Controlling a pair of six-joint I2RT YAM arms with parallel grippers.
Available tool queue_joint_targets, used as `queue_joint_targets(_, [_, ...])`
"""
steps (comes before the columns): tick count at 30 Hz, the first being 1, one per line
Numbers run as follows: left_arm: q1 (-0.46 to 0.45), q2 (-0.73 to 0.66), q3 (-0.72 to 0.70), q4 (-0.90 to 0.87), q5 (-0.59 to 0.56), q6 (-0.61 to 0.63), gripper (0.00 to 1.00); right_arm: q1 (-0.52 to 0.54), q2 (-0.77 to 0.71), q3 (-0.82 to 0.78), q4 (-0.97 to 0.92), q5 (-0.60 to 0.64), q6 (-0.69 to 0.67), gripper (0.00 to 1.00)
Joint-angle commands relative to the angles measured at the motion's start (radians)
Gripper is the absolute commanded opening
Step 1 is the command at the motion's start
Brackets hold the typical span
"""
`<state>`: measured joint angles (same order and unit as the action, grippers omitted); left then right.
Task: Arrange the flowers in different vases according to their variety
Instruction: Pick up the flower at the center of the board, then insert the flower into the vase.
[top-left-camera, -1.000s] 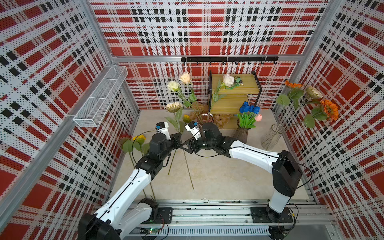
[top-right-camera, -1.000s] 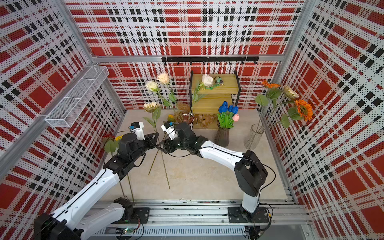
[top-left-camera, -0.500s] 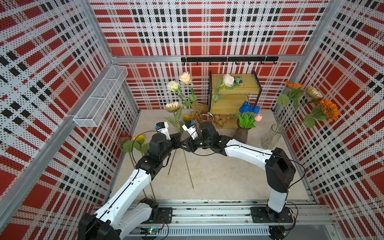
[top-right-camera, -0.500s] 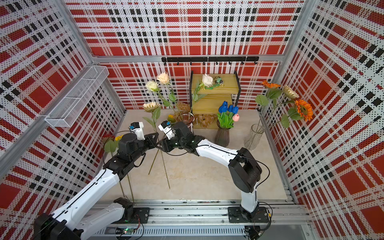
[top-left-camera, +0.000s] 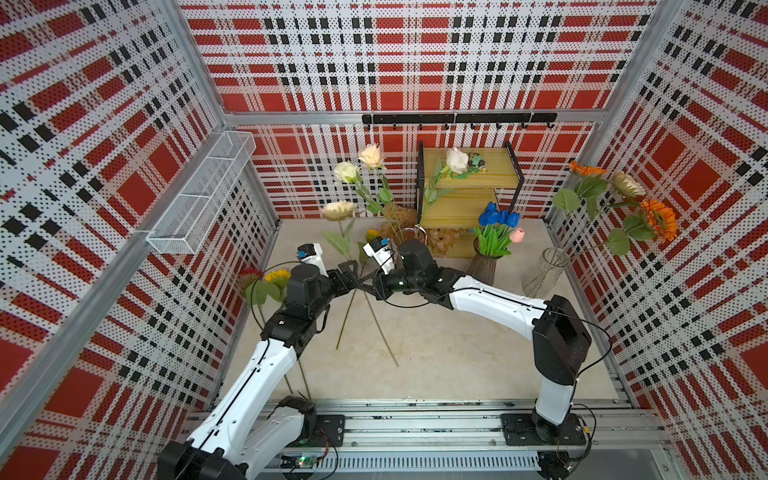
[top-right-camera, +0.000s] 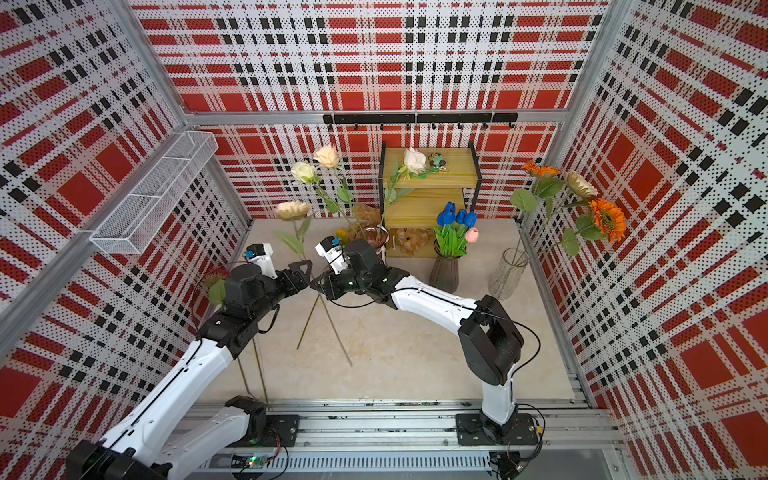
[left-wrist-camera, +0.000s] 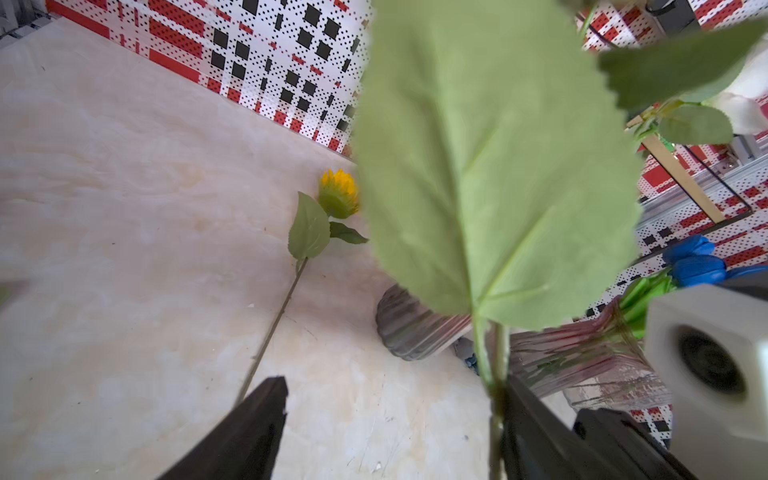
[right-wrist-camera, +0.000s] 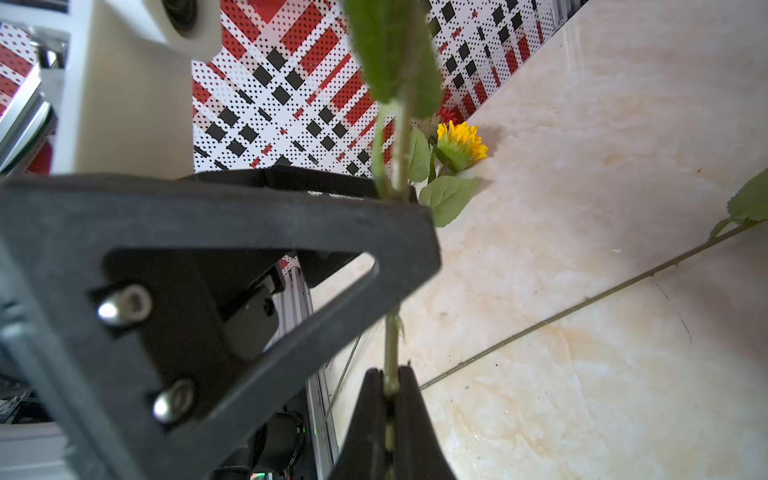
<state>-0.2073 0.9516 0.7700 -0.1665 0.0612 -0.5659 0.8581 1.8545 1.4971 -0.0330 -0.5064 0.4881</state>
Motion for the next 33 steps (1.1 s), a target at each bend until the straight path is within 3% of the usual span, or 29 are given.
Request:
queue_joint_targets(1, [0.097,-0.010,0.032,-0.100,0.014,0.055,0.84,-0.001,-0.041,0.058,-0.061,0.071,-0.033,0.00])
queue_joint_targets(9, [0.149,-0.002,-0.017,-0.115,0.009,0.082,0.84,-0.113,-0.168,0.132,-0.270,0.290,-0.149,0.00])
queue_joint_targets(15, [0.150,0.088,-0.047,-0.062,0.031,0.105,0.84,-0.214,-0.317,0.113,-0.343,0.344,-0.229,0.00])
queue_joint_targets(22, [0.119,0.351,-0.013,0.030,0.051,0.165,0.82,-0.317,-0.485,0.144,-0.426,0.460,-0.322,0.00])
queue_joint_targets(33, [0.027,0.788,0.282,0.035,0.004,0.340,0.74,-0.456,-0.643,0.235,-0.528,0.617,-0.450,0.00])
